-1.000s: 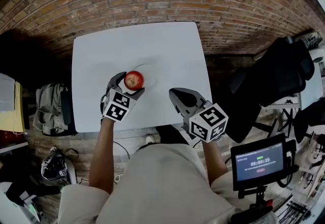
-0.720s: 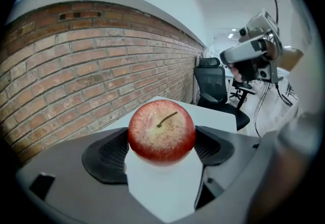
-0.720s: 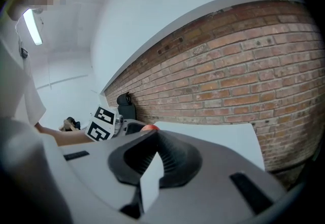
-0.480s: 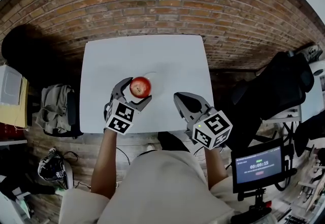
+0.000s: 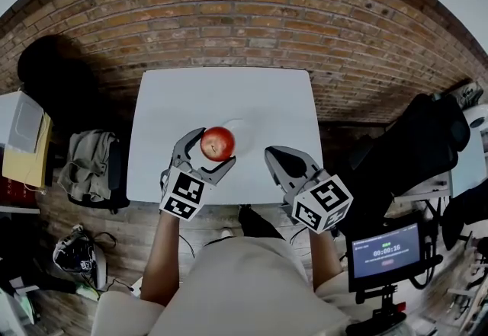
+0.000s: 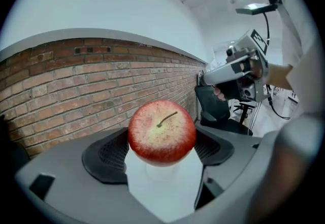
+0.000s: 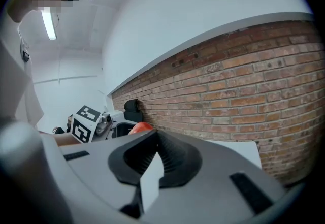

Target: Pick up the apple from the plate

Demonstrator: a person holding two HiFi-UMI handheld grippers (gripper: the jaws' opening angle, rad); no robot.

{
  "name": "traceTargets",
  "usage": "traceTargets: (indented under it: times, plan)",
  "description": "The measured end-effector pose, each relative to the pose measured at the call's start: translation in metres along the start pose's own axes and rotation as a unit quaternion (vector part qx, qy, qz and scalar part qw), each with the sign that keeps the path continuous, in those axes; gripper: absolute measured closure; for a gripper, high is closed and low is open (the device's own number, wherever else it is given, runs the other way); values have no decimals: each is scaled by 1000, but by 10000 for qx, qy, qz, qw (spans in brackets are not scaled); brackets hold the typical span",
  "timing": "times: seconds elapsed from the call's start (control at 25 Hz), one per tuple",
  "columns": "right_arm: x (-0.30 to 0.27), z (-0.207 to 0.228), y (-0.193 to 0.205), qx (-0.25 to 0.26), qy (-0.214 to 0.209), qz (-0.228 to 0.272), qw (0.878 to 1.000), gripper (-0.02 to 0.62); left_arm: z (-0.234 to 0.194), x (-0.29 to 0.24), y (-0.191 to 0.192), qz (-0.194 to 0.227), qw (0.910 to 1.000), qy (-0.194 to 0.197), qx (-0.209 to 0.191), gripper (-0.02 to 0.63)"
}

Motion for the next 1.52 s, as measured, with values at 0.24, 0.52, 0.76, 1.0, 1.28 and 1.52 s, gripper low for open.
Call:
traceTargets:
  times: [0.24,0.52,0.76,1.0,1.28,1.52]
  plan:
    - [10,-11,-13,274,241,193,9991,594,5,21,-10,350,9989,-53,304,206]
    - [17,-23,-27,489,217,253,9982,594,8,44,-27,764,9956,-56,533,206]
    - [18,-28,-31,593,230,289,9976,594,1,62,-47,1070,9914,-220,728,206]
    - [18,-29,-39,812,343,312,9956,594,-6,66,-58,1264,9886,-397,709,206]
    - [12,-32,-42,1063,355,129,9936,594,-3,64,-64,1302,9895,-436,442,206]
    - [13,-32,-43,1075,459,116,9931,595,-3,66,-68,1338,9894,-414,381,206]
Point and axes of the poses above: the fingertips, and each gripper's own axes: x backward along the fingers, z to its right, y out of its underside, the point moved 5 cm from there along x, backward along the fingers, and after that the axes turned 14 degrees about -y, right-handed, at the moved point
